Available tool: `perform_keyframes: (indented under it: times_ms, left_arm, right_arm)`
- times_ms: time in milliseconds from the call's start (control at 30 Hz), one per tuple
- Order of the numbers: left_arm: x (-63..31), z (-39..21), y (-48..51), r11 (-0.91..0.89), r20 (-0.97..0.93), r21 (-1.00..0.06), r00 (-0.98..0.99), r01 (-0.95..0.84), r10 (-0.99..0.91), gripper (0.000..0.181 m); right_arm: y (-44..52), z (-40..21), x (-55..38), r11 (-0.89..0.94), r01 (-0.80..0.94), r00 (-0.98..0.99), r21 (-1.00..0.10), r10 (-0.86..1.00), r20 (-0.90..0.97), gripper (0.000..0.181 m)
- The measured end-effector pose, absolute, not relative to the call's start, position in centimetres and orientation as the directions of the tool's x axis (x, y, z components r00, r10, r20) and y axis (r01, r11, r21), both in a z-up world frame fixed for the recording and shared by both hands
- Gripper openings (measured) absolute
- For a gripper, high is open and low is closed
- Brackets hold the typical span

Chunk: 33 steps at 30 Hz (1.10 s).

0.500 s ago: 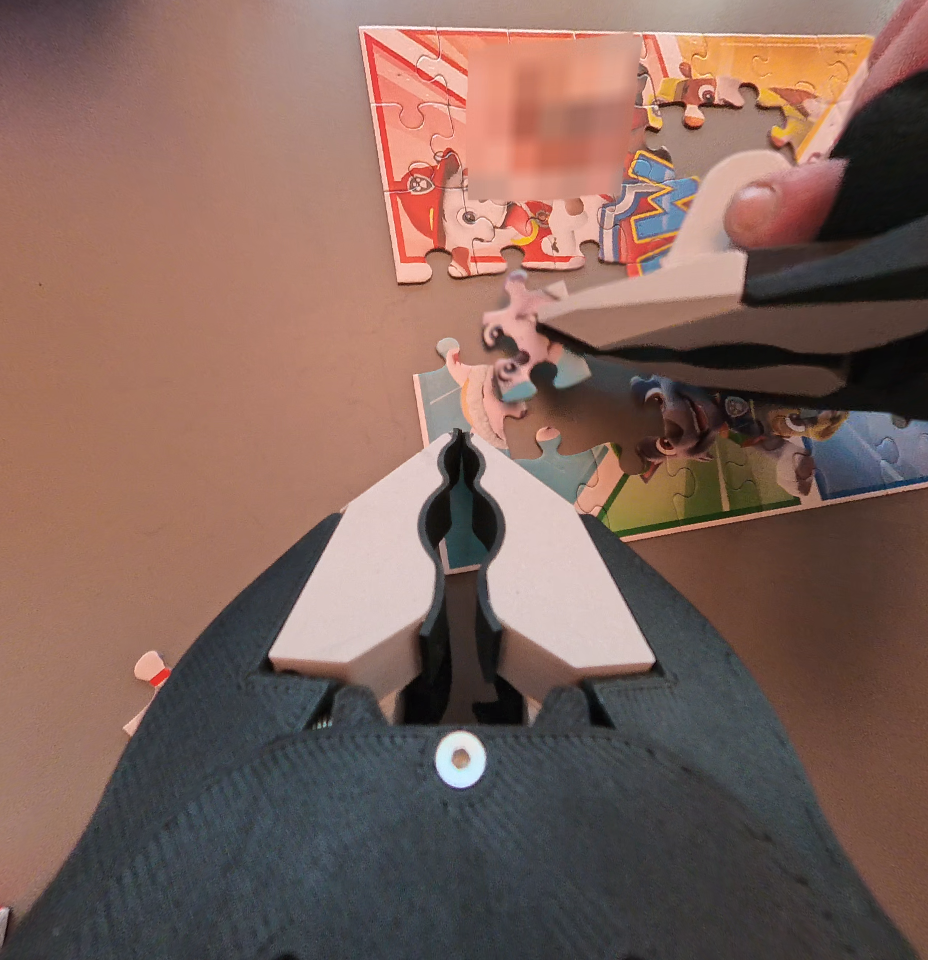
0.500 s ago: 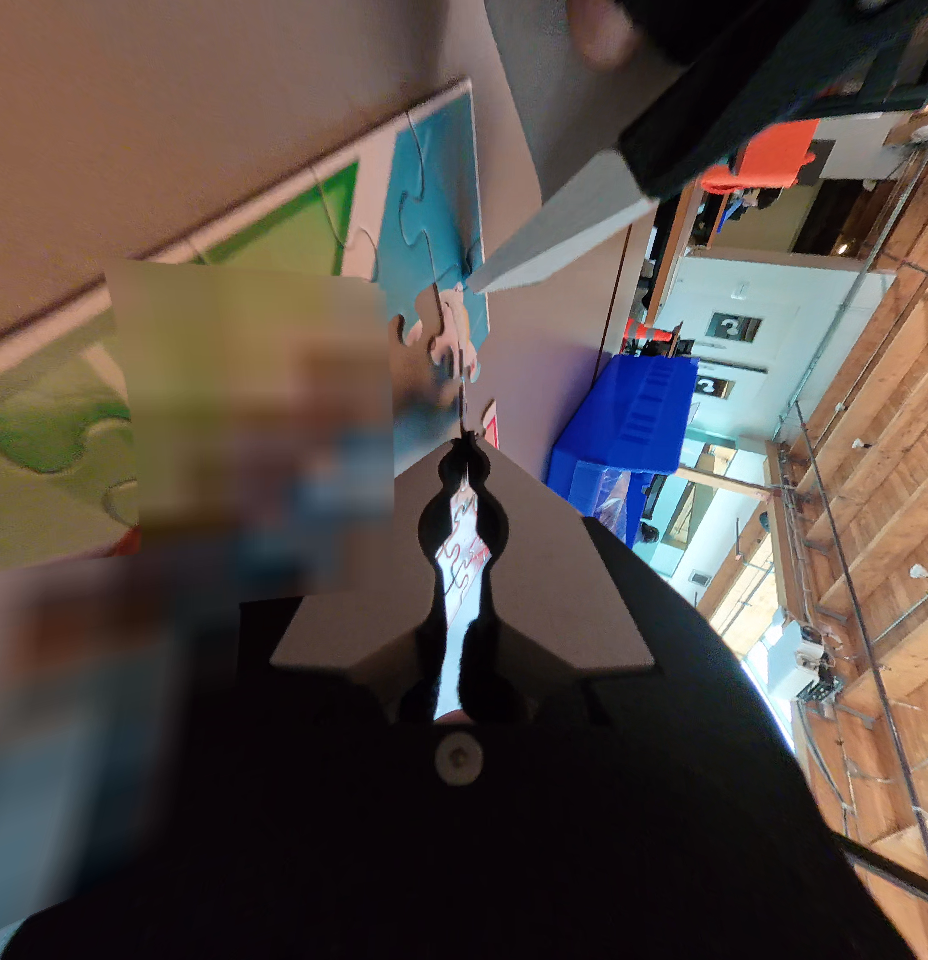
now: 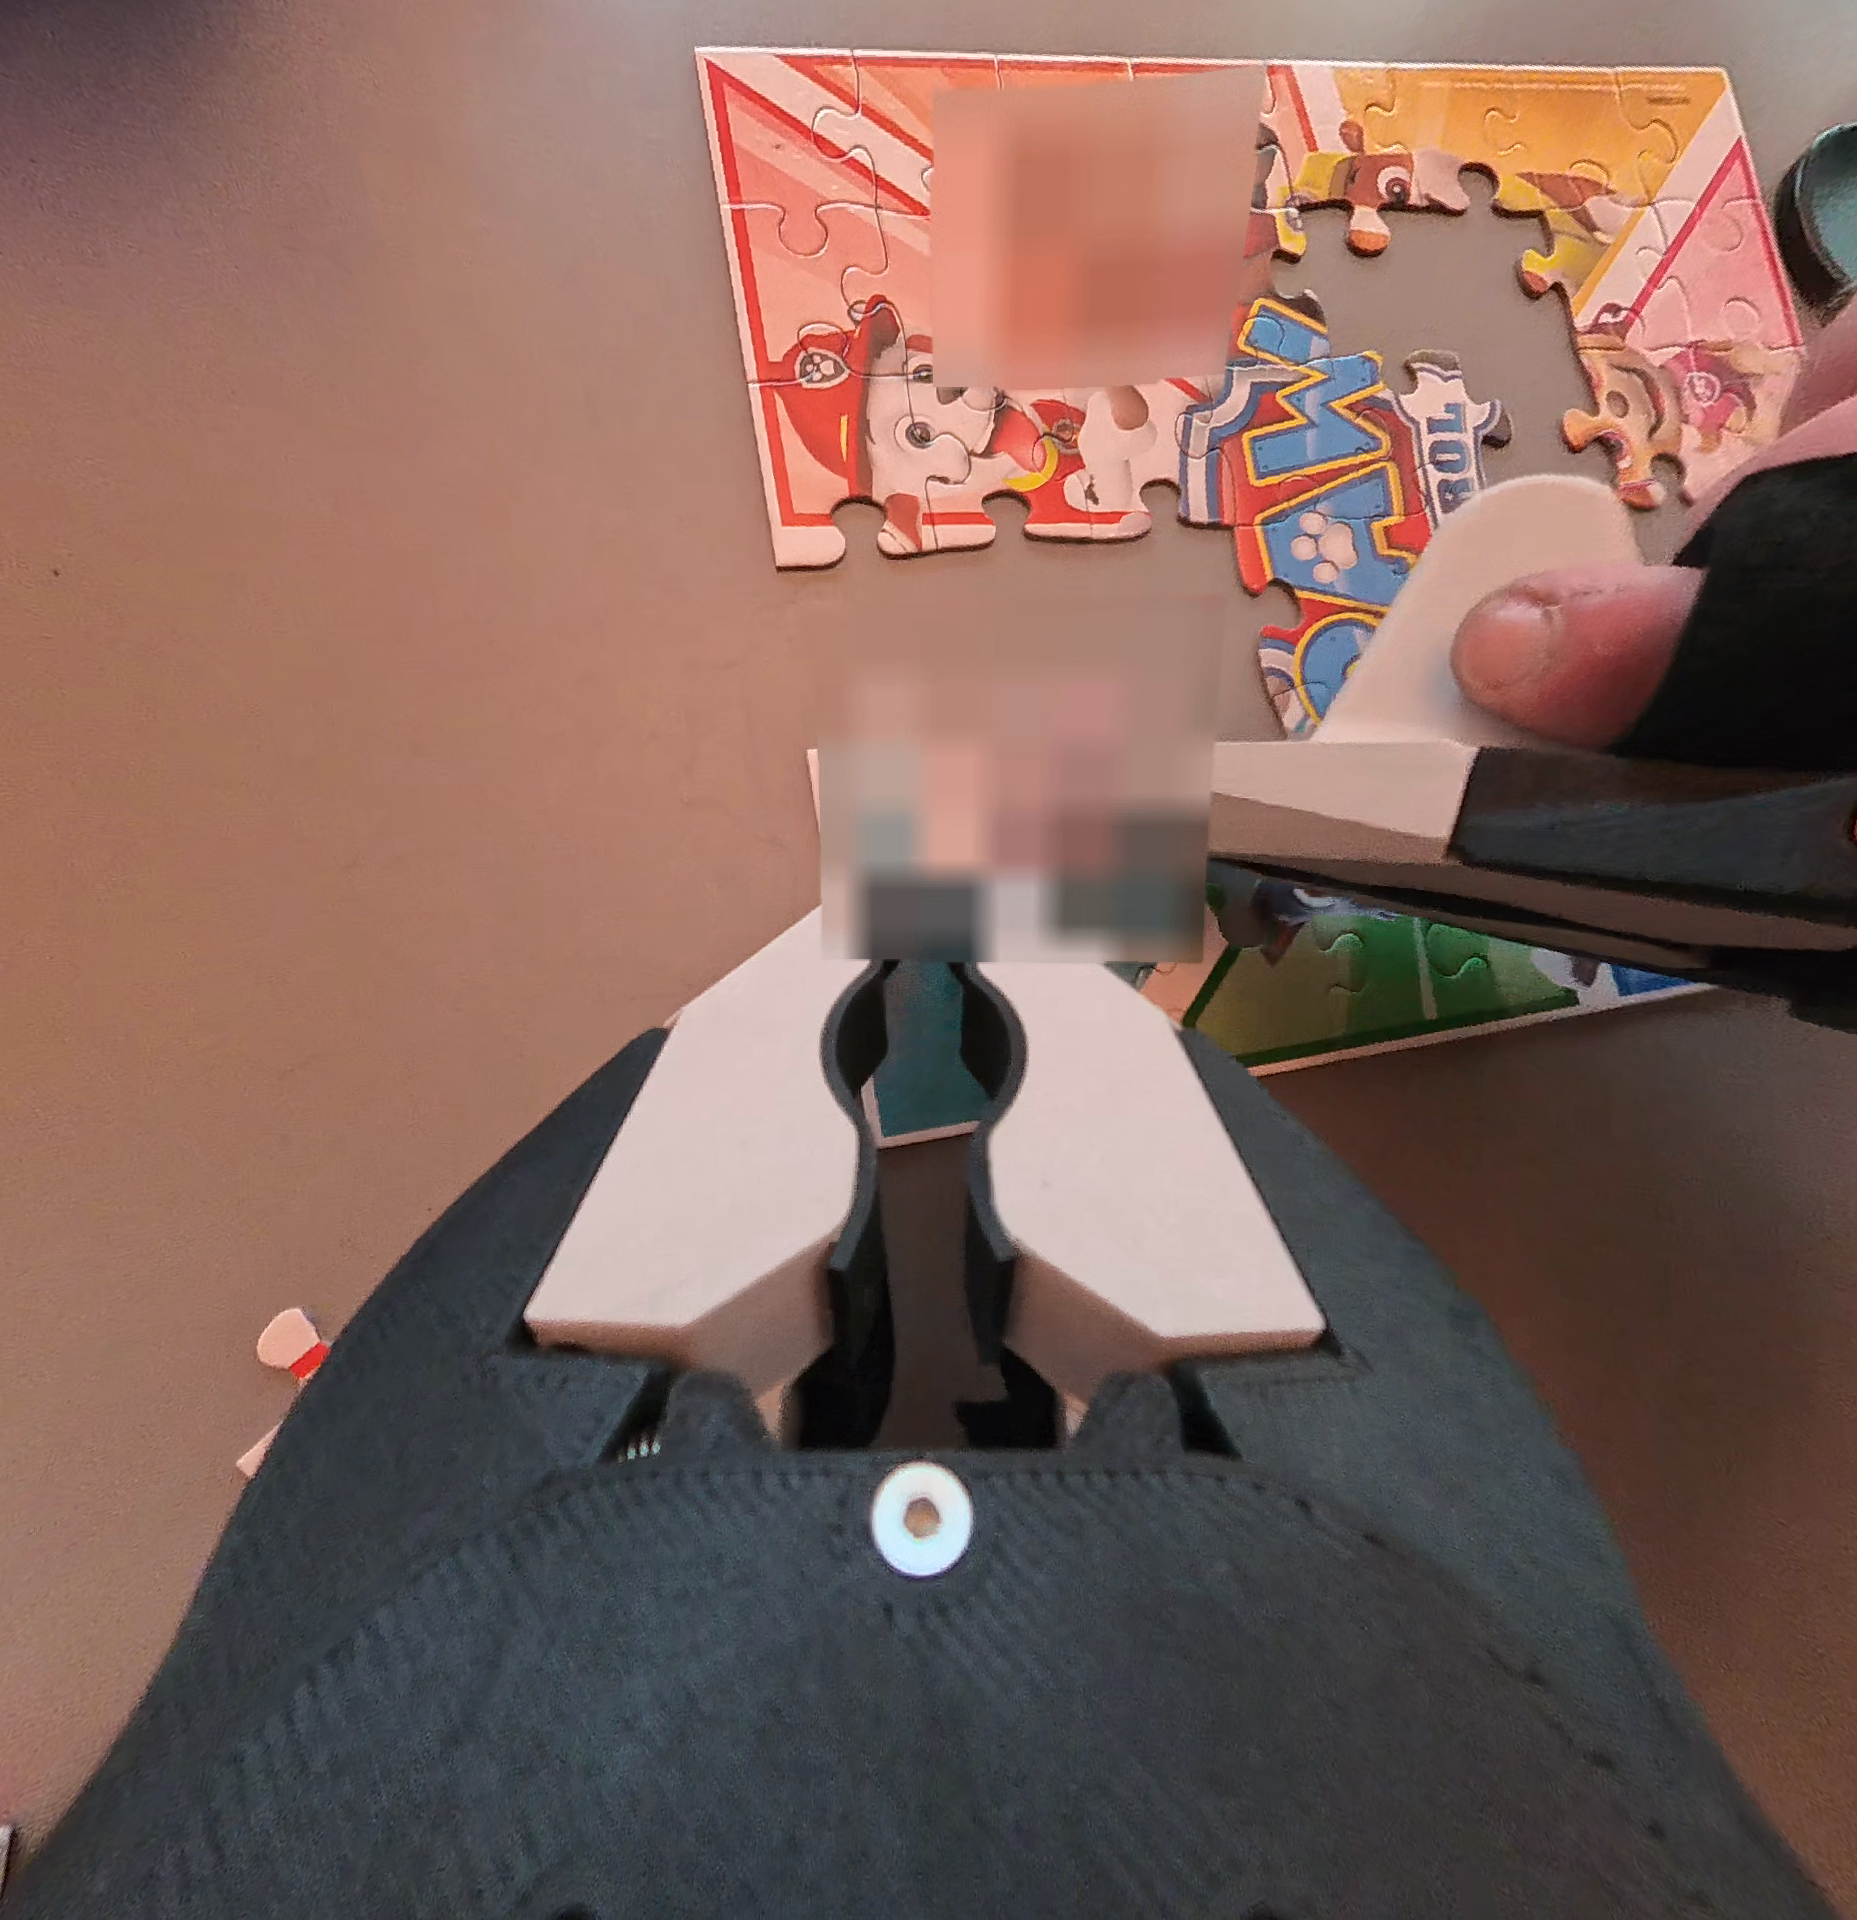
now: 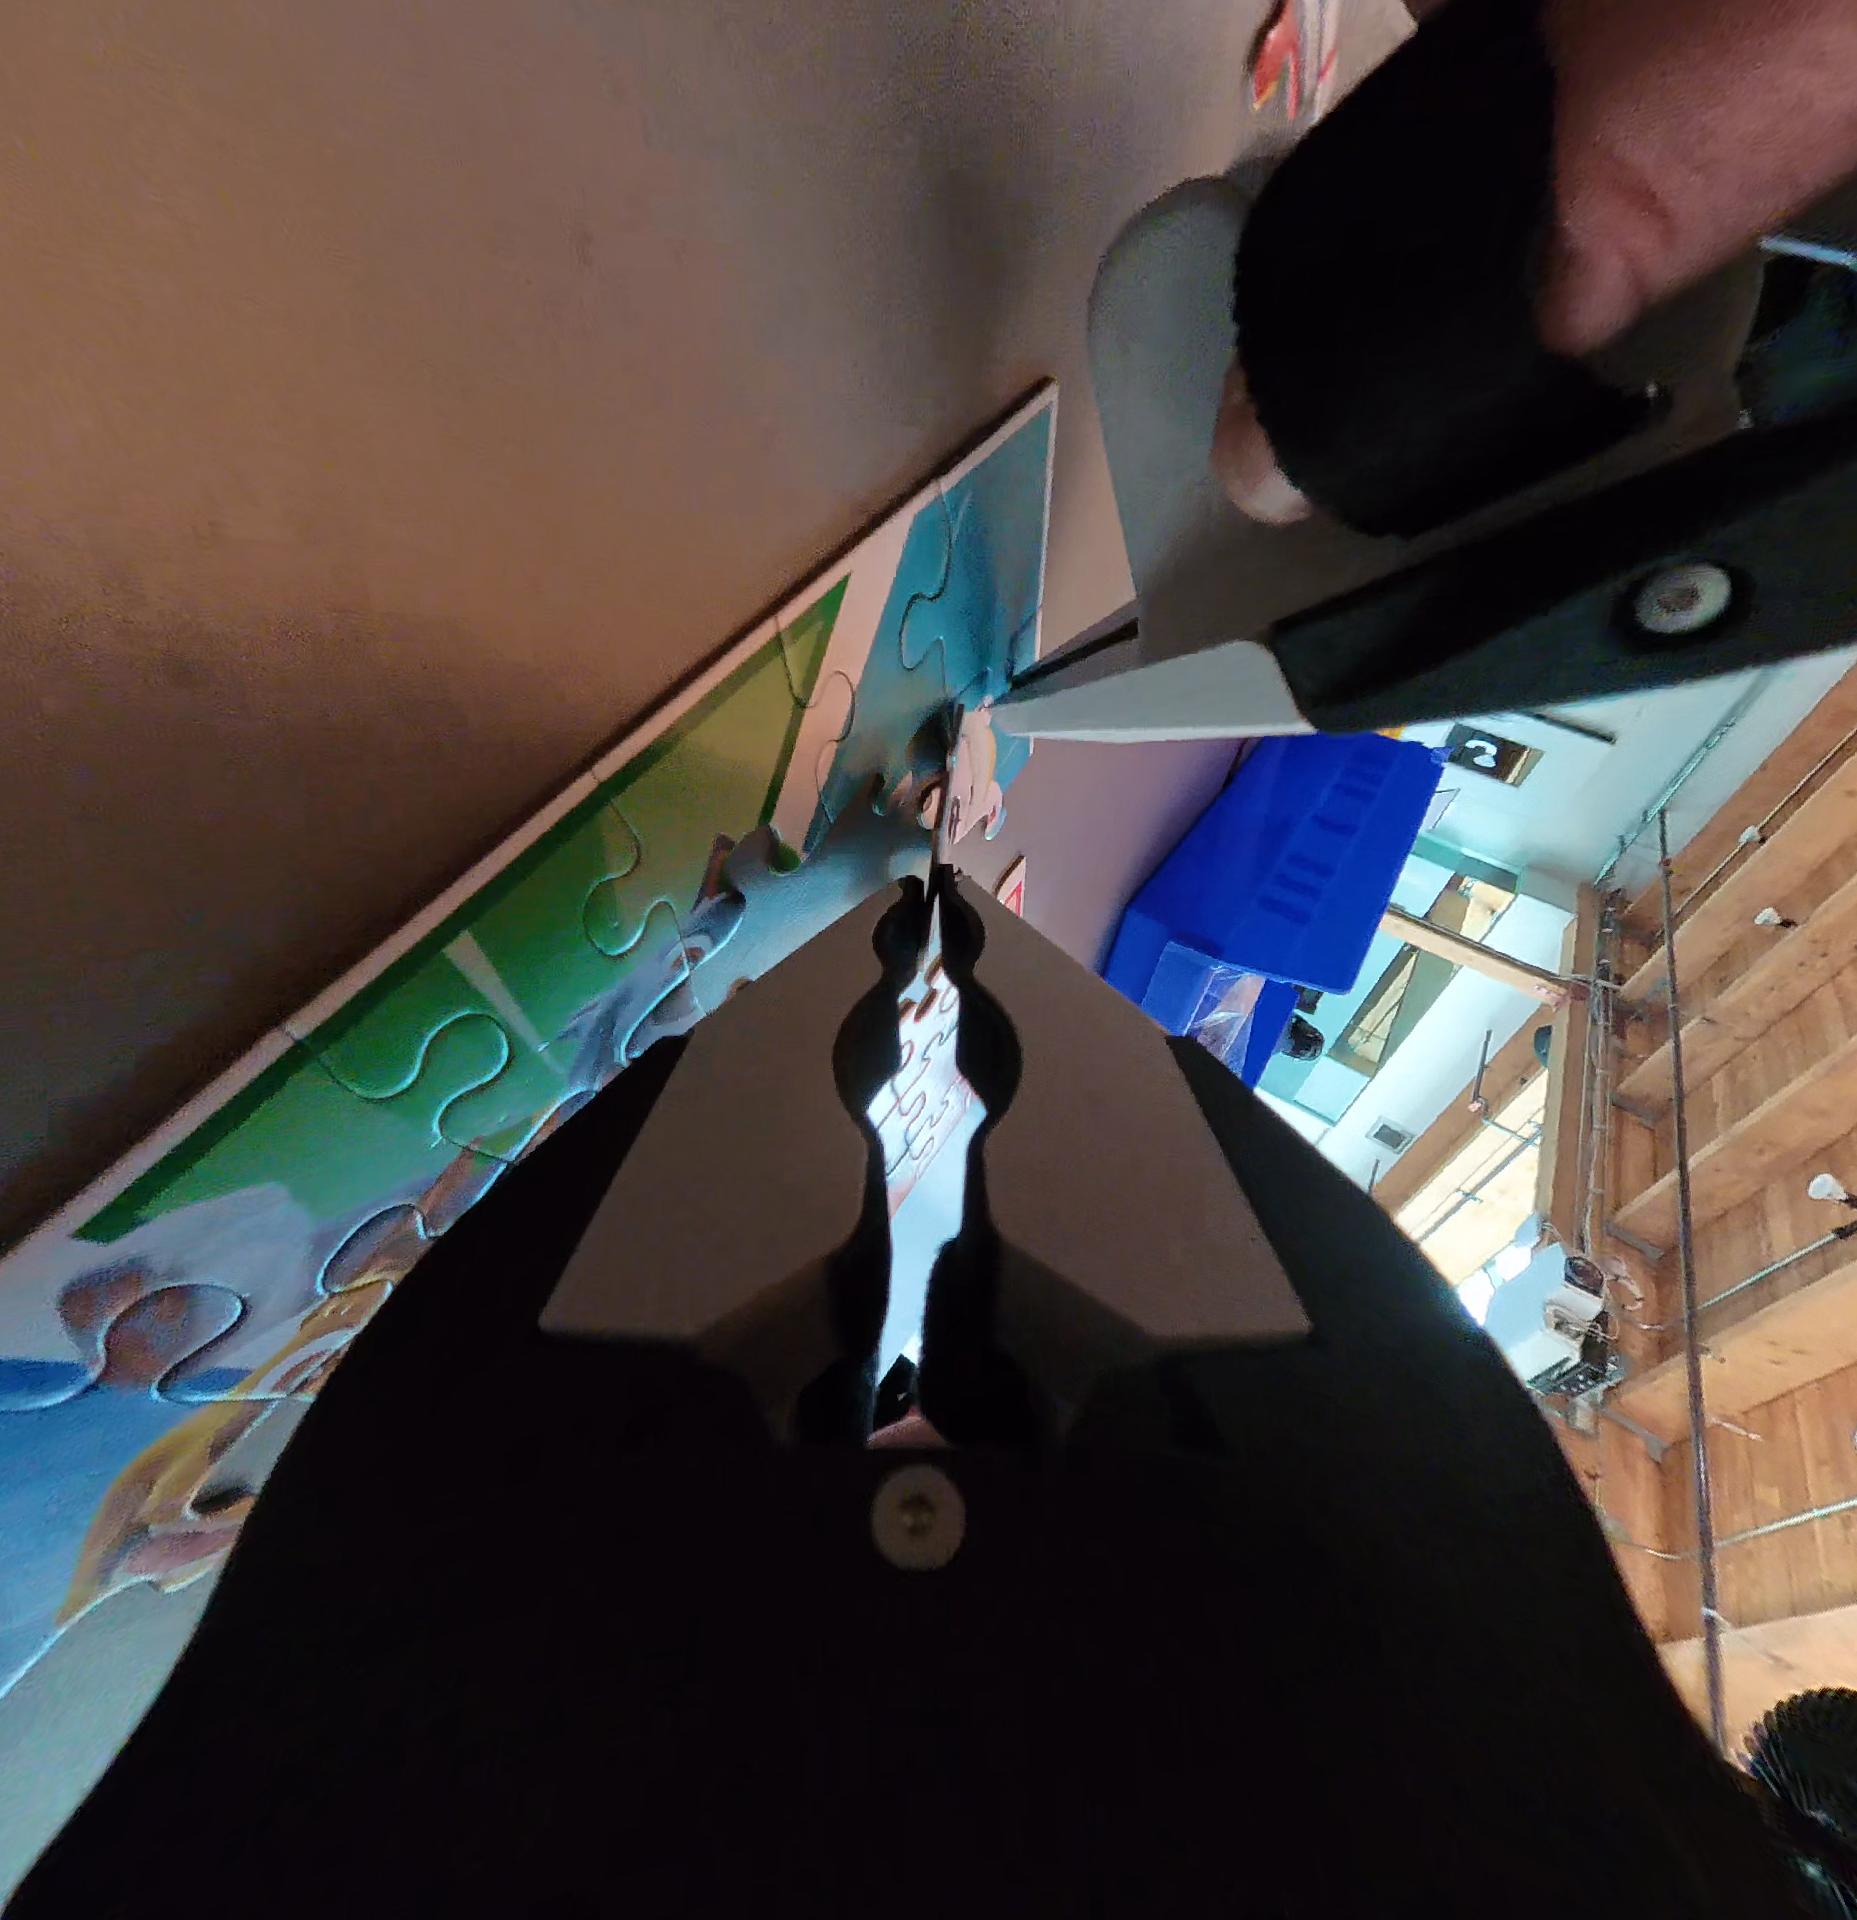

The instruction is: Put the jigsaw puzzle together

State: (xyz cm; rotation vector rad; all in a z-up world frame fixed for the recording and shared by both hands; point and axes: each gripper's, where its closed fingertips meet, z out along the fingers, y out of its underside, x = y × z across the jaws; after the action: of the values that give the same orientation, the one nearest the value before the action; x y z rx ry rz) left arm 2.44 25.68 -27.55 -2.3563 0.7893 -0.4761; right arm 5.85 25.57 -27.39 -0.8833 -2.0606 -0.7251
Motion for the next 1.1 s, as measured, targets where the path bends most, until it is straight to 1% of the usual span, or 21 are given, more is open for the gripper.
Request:
perform_keyframes:
  times_ms: [100,133,233,367,433,567,667,733,800,867,933,1000,1033,1067,1100]
  left_arm:
    - [2.9,-27.4,25.2,-0.648,0.167,-0.634,0.743,-0.423,-0.648,0.019]
    - [2.9,-27.4,25.2,-0.649,0.163,-0.630,0.744,-0.427,-0.648,0.019]
    - [3.0,-27.4,25.2,-0.648,0.144,-0.620,0.748,-0.443,-0.648,0.021]
    - [2.8,-27.5,25.3,-0.645,0.121,-0.617,0.755,-0.451,-0.644,0.019]
    - [2.7,-27.5,25.5,-0.637,0.089,-0.614,0.761,-0.466,-0.643,0.015]
    - [2.9,-27.6,25.4,-0.622,0.043,-0.600,0.757,-0.503,-0.652,0.015]
    - [2.9,-27.6,25.4,-0.608,0.011,-0.594,0.751,-0.526,-0.660,0.017]
    - [2.9,-27.6,25.4,-0.602,-0.007,-0.591,0.749,-0.537,-0.662,0.016]
    - [2.9,-27.6,25.3,-0.597,-0.018,-0.587,0.746,-0.546,-0.665,0.017]
    - [2.9,-27.6,25.3,-0.594,-0.027,-0.584,0.745,-0.553,-0.667,0.017]
    - [2.9,-27.6,25.3,-0.590,-0.037,-0.583,0.744,-0.558,-0.667,0.017]
    - [2.9,-27.6,25.3,-0.590,-0.041,-0.580,0.744,-0.561,-0.667,0.017]
    - [2.9,-27.6,25.3,-0.590,-0.042,-0.580,0.744,-0.562,-0.667,0.017]
    - [2.9,-27.6,25.3,-0.590,-0.041,-0.581,0.744,-0.561,-0.667,0.017]
    - [2.9,-27.6,25.3,-0.590,-0.040,-0.581,0.744,-0.560,-0.667,0.017]
  right_arm:
    - [25.5,-27.7,5.9,0.603,0.766,-0.489,0.221,0.324,0.810,0.003]
    - [25.5,-27.7,5.9,0.602,0.768,-0.487,0.220,0.325,0.811,0.004]
    - [25.6,-27.6,6.0,0.610,0.762,-0.491,0.217,0.327,0.807,0.004]
    - [25.6,-27.6,6.3,0.619,0.741,-0.524,0.260,0.291,0.800,0.004]
    - [25.6,-27.6,6.3,0.620,0.743,-0.526,0.254,0.304,0.794,0.004]
    - [25.6,-27.6,6.3,0.614,0.737,-0.545,0.283,0.293,0.786,0.004]
    - [25.7,-27.6,6.3,0.609,0.751,-0.533,0.255,0.332,0.778,0.006]
    - [25.7,-27.5,6.3,0.614,0.747,-0.532,0.256,0.321,0.783,0.006]
    - [25.7,-27.4,6.5,0.609,0.760,-0.510,0.225,0.346,0.787,0.007]
    - [25.8,-26.8,6.7,0.598,0.779,-0.476,0.189,0.370,0.798,0.021]
    - [26.1,-26.3,7.6,0.581,0.794,-0.468,0.177,0.400,0.788,0.033]
    - [25.8,-26.0,8.5,0.587,0.800,-0.460,0.125,0.466,0.756,0.034]
    - [25.5,-25.7,8.7,0.592,0.803,-0.440,0.071,0.507,0.741,0.031]
    - [25.1,-25.4,8.4,0.592,0.806,-0.403,-0.022,0.574,0.713,0.029]
    - [24.5,-25.2,8.0,0.579,0.806,-0.365,-0.125,0.652,0.664,0.023]
